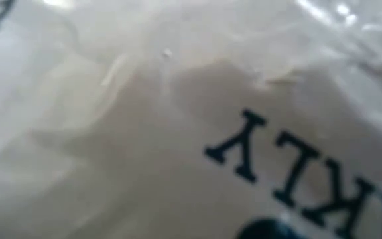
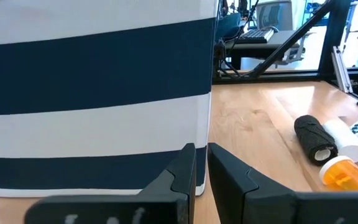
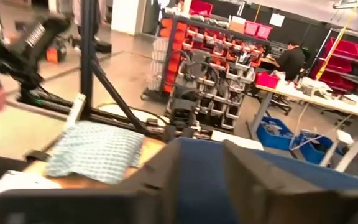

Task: Pick & place medical supplies in basket/bin
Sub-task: Put the yellow medicine bottle into the basket

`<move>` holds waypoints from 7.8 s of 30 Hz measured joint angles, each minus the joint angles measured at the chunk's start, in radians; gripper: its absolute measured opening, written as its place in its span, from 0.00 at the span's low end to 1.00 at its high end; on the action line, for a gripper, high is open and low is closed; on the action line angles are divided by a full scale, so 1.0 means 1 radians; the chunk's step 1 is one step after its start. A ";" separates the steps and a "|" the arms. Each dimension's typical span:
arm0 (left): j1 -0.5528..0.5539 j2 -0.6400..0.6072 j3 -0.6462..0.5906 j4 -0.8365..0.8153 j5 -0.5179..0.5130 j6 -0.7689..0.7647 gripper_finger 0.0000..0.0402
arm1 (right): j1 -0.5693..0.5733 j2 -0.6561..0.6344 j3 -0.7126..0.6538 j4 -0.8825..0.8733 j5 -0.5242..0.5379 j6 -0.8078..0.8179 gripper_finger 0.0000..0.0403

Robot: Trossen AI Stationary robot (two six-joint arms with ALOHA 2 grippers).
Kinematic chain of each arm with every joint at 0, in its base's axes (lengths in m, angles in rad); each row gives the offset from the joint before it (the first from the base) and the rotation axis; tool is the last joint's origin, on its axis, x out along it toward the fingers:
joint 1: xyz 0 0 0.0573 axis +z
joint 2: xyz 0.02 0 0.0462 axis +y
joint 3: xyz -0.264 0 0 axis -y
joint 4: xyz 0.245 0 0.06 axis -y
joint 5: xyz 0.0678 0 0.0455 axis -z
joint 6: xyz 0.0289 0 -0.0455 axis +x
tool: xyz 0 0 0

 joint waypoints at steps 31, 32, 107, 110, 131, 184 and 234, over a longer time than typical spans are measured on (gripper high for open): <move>0.000 0.000 0.000 -0.006 -0.001 0.000 0.12 | 0.105 -0.765 -1.061 0.613 -0.018 0.104 0.00; 0.000 0.000 0.000 -0.006 -0.002 0.004 0.12 | 0.104 -0.760 -1.061 0.606 -0.018 0.104 0.00; -0.380 1.269 1.243 -1.073 -0.010 -0.658 0.73 | 0.099 -0.756 -1.067 0.552 0.059 0.166 0.00; -0.369 1.278 1.242 -1.073 -0.007 -0.655 0.69 | 0.099 -0.756 -1.067 0.551 0.059 0.166 0.00; -0.365 1.053 1.242 -1.191 -0.030 -0.392 0.51 | 0.099 -0.756 -1.067 0.545 0.059 0.166 0.00; 0.053 -0.298 0.205 -0.342 -0.044 -0.237 0.48 | 0.099 -0.714 -1.067 0.552 0.059 0.172 0.00; 0.444 1.425 1.990 -1.383 0.353 0.169 0.49 | 0.099 -0.714 -1.067 0.520 0.055 0.251 0.00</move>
